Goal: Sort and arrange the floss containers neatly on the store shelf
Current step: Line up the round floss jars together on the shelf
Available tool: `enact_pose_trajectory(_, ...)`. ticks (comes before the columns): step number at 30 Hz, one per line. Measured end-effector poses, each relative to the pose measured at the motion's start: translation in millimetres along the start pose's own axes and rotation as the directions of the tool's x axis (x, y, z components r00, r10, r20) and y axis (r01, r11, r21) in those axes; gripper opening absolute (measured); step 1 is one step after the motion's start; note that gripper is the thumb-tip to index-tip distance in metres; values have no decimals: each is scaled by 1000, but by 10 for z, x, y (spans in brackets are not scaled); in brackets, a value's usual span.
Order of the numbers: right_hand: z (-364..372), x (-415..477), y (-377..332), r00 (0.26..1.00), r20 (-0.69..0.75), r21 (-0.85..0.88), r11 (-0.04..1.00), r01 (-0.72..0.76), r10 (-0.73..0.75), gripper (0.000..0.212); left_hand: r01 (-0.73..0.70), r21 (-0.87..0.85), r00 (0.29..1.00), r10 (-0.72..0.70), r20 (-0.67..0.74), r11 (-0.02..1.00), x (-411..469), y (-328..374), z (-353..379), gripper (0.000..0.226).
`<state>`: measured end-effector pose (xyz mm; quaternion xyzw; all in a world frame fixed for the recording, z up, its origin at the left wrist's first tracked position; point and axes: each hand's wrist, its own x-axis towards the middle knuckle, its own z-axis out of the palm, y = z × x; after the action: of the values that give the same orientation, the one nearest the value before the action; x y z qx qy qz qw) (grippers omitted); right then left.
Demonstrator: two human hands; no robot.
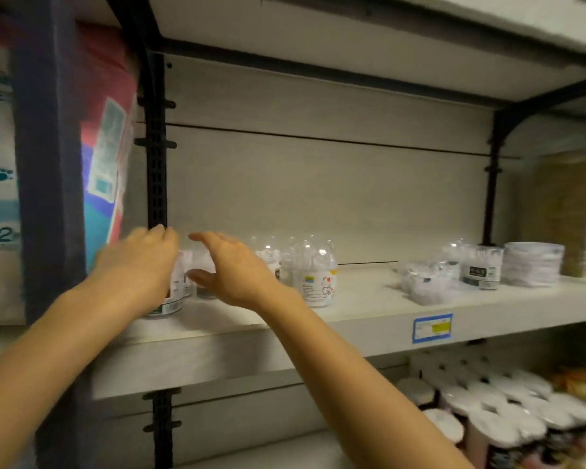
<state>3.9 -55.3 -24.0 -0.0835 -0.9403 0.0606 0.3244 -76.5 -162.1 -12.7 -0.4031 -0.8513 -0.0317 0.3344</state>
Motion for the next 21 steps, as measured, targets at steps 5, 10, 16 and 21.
enact_pose_trajectory(5,-636,-587,463,990,-141,99,995,6,8,36,-138,-481,960,-3,-280,866,20,415,-119,17)
enact_pose_trajectory(10,-1233,-1137,1197,983,-165,142,988,-63,86,23,-232,-787,971,93,-219,572,23,1302,-282,20)
enact_pose_trajectory(16,-1857,-1642,2319,988,-122,99,992,-81,93,20,-189,-891,982,100,-162,413,219,2511,-339,10)
enact_pose_trajectory(21,-2258,-1832,3093,973,-148,93,982,-163,175,23,-89,-924,994,90,-59,372,417,3227,-459,13)
